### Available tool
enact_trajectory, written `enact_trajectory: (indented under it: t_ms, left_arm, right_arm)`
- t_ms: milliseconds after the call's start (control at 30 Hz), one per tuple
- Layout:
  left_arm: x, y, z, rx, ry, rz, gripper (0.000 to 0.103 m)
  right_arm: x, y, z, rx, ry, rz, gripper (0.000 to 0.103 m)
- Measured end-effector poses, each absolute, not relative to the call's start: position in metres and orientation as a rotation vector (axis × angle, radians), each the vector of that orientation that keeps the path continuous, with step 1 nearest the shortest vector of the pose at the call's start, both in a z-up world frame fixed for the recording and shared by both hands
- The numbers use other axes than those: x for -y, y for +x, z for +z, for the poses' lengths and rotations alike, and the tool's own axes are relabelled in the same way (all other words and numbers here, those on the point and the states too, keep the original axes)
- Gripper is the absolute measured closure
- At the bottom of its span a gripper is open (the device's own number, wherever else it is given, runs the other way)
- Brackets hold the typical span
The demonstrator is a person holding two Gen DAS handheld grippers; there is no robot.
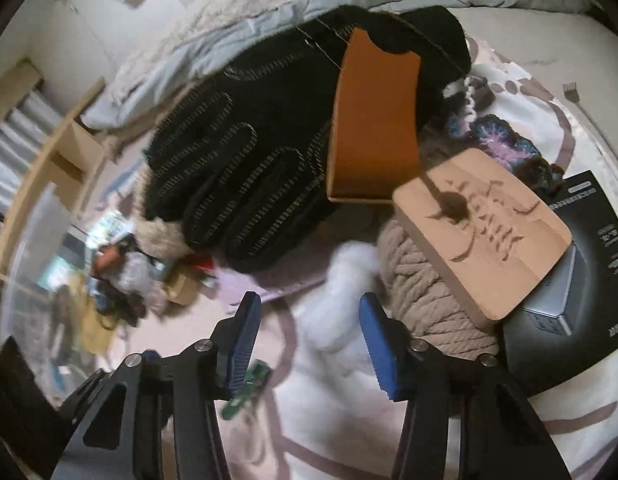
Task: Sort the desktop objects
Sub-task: 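Lower the left tool to the green clothespin while the right tool reaches the white gauze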
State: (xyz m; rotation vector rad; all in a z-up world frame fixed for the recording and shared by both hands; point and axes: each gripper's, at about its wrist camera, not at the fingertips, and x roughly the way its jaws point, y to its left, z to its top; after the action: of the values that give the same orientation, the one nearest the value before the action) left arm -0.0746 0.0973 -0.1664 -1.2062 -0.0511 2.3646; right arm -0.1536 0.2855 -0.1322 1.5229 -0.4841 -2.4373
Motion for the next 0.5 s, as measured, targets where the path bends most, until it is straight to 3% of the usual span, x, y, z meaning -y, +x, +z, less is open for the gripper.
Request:
enact_trajectory:
  t_ms: [400,467,500]
  left_arm:
    - [-0.115,-0.065,-0.187,0.044,-1.346,2.212,0.057]
    - [-0.116,-0.064,-0.190,0.050,-1.365,2.195,0.058]
    - [-0.117,-0.063,-0.190,0.036,-1.369,2.199,0.068]
  right_arm:
    - [-0.260,-0.154,-0.149,0.170,1.550,-2.534,0.052]
    - [-0.259,-0.154,-0.149,0.141,1.550,-2.559,0.064]
    - [-0.262,-0.154,-0.150,0.132,1.557,-2.582,0.068]
